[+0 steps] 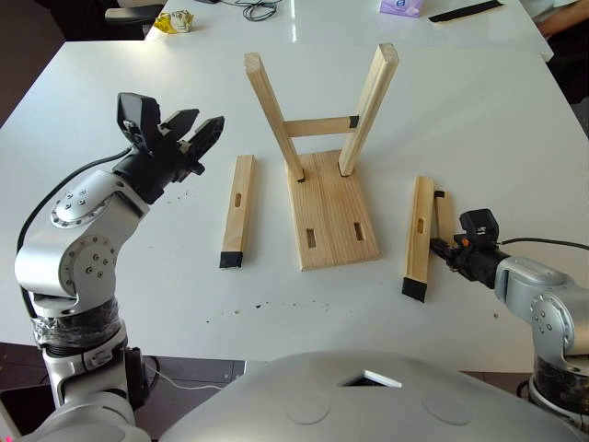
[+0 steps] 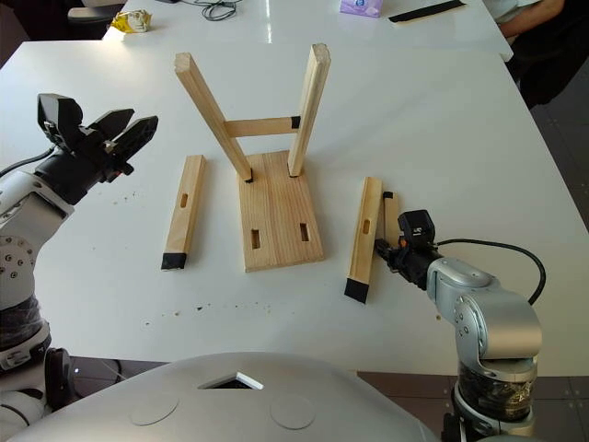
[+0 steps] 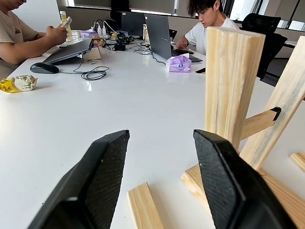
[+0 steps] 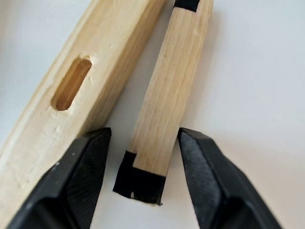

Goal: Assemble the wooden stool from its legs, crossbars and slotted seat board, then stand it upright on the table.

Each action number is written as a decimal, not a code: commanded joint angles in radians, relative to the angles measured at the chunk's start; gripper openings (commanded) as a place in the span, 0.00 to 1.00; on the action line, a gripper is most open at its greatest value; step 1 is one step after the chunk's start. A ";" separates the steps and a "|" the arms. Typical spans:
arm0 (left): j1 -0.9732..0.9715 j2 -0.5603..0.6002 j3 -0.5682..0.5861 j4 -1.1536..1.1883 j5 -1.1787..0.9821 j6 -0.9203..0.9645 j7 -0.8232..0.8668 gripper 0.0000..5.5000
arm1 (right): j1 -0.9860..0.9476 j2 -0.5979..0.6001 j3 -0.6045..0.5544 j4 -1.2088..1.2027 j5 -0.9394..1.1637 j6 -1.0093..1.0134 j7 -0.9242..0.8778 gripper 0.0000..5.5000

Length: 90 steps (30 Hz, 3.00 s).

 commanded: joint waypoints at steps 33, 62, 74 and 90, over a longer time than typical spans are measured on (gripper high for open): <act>-0.165 0.129 0.136 0.164 -0.025 -0.001 -0.045 0.47 | 0.011 0.012 -0.103 0.154 -0.018 -0.155 0.002 0.24; -0.369 0.030 -0.181 0.109 -0.748 0.129 -0.248 0.47 | -0.591 -0.255 -0.183 0.201 1.075 -0.275 0.459 0.24; -0.404 0.005 -0.230 0.081 -0.776 0.136 -0.302 0.47 | -0.583 -0.293 -0.063 0.201 1.122 -0.305 0.482 0.24; -0.380 0.009 -0.263 0.050 -0.737 0.136 -0.303 0.47 | -0.624 -0.328 0.023 0.219 1.110 -0.318 0.510 0.24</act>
